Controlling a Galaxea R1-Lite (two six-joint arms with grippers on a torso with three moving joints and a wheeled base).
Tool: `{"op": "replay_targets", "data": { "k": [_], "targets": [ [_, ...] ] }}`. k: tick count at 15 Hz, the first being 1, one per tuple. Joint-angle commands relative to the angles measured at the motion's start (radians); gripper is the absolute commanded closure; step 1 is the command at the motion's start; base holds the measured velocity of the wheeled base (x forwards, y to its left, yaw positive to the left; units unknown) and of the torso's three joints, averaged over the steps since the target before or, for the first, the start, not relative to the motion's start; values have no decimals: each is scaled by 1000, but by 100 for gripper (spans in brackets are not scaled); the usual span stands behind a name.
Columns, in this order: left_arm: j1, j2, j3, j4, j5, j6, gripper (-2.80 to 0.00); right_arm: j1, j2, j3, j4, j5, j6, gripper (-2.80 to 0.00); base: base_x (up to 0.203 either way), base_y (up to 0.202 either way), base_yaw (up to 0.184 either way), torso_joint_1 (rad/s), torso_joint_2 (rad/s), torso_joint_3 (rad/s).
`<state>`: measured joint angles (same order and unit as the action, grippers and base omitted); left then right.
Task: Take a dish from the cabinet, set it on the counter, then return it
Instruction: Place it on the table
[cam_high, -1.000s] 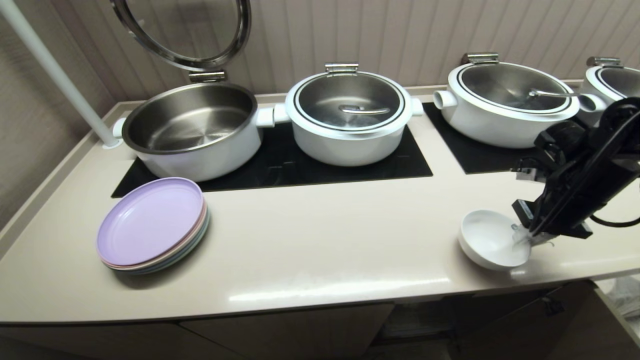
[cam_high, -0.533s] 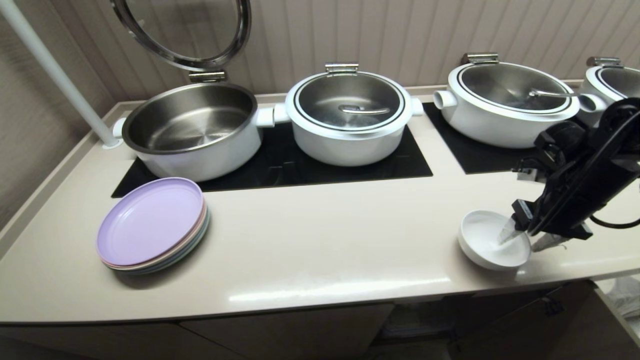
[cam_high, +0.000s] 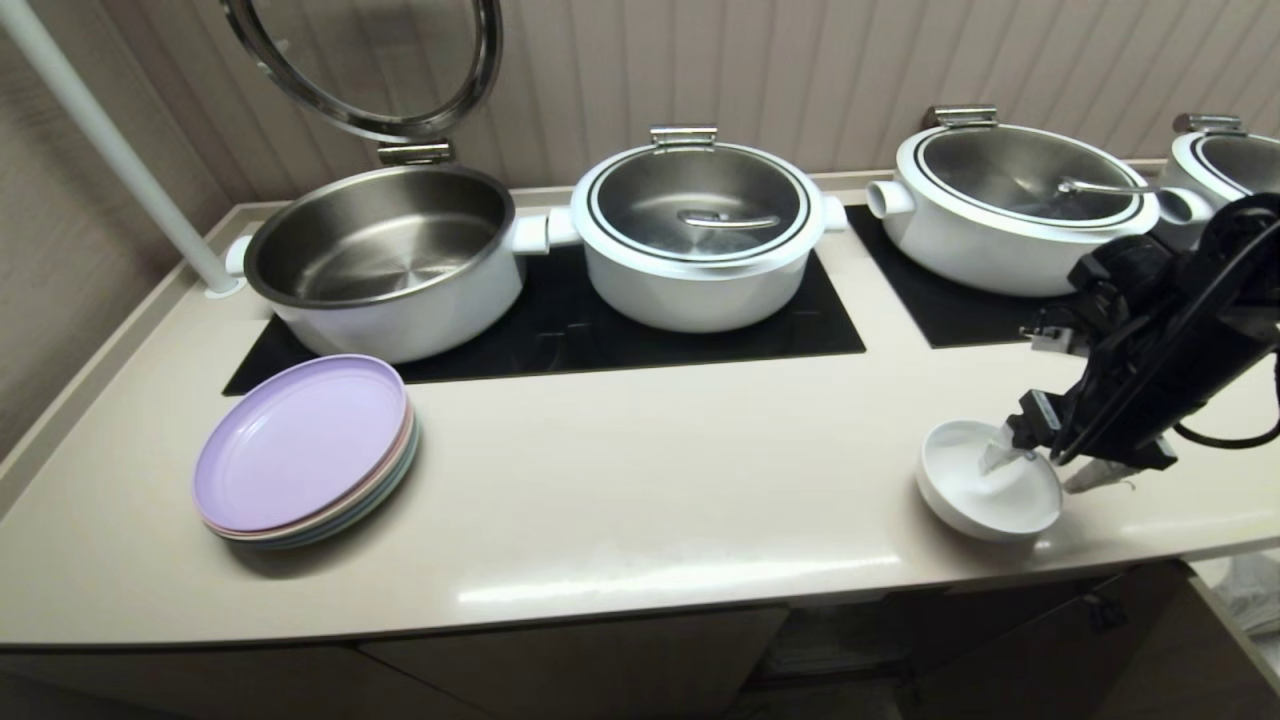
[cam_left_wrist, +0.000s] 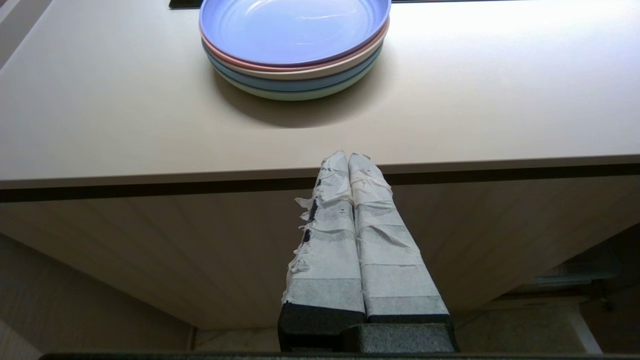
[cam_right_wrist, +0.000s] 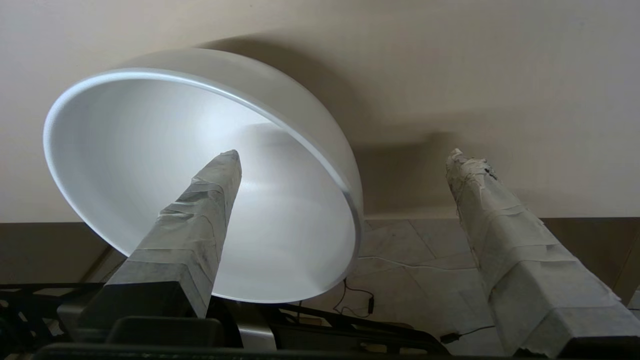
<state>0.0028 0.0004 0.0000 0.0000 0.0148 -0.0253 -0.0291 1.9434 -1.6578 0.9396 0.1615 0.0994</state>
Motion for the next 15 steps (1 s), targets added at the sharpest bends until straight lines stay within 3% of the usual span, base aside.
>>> {"op": "replay_targets", "data": {
  "k": [1, 15],
  "targets": [
    [0, 0, 0, 0, 1, -1, 0, 0, -6, -2, 5, 3, 0, -280, 0, 0, 0, 0, 0, 0],
    [0, 0, 0, 0, 1, -1, 0, 2, -22, -13, -14, 20, 2, -280, 0, 0, 0, 0, 0, 0]
  ]
}}
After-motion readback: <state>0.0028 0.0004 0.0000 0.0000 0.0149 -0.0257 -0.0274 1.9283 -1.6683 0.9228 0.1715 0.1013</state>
